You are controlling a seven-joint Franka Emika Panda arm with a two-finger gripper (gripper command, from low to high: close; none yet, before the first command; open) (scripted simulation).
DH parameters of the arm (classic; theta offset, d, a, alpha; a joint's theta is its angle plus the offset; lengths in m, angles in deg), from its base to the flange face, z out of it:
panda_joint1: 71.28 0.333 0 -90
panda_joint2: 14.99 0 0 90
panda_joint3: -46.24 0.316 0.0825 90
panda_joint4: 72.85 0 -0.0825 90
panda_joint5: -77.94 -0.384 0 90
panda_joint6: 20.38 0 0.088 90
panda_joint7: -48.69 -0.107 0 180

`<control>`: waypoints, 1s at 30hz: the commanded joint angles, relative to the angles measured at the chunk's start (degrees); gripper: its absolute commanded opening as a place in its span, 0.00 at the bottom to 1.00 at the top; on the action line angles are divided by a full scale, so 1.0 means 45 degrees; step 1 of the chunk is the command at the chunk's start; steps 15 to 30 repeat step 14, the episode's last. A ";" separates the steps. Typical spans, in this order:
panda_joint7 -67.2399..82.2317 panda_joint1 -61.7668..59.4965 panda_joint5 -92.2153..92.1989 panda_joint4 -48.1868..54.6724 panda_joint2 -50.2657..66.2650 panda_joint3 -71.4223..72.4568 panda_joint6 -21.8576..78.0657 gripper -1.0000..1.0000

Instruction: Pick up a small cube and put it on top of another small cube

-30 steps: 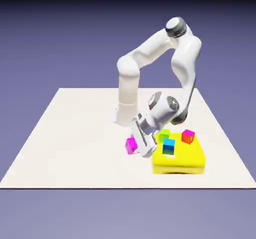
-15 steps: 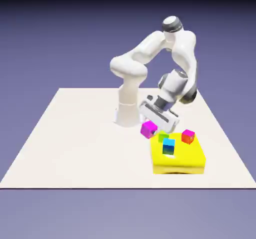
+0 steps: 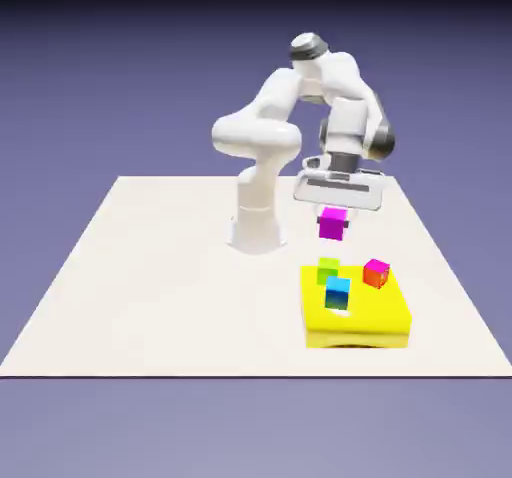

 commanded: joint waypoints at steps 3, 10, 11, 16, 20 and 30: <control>0.0562 -0.0573 -0.1558 0.0148 0.1384 0.1024 0.1050 0.00; 0.1935 -0.1909 -0.5297 0.0496 0.4612 0.3413 0.3491 0.00; 0.2068 -0.2038 -0.5661 0.0529 0.4926 0.3645 0.3728 0.00; 0.1872 -0.1848 -0.5128 0.0480 0.4465 0.3304 0.3380 1.00; 0.1872 -0.1848 -0.5128 0.0480 0.4465 0.3304 0.3380 1.00; 0.1872 -0.1848 -0.5128 0.0480 0.4465 0.3304 0.3380 1.00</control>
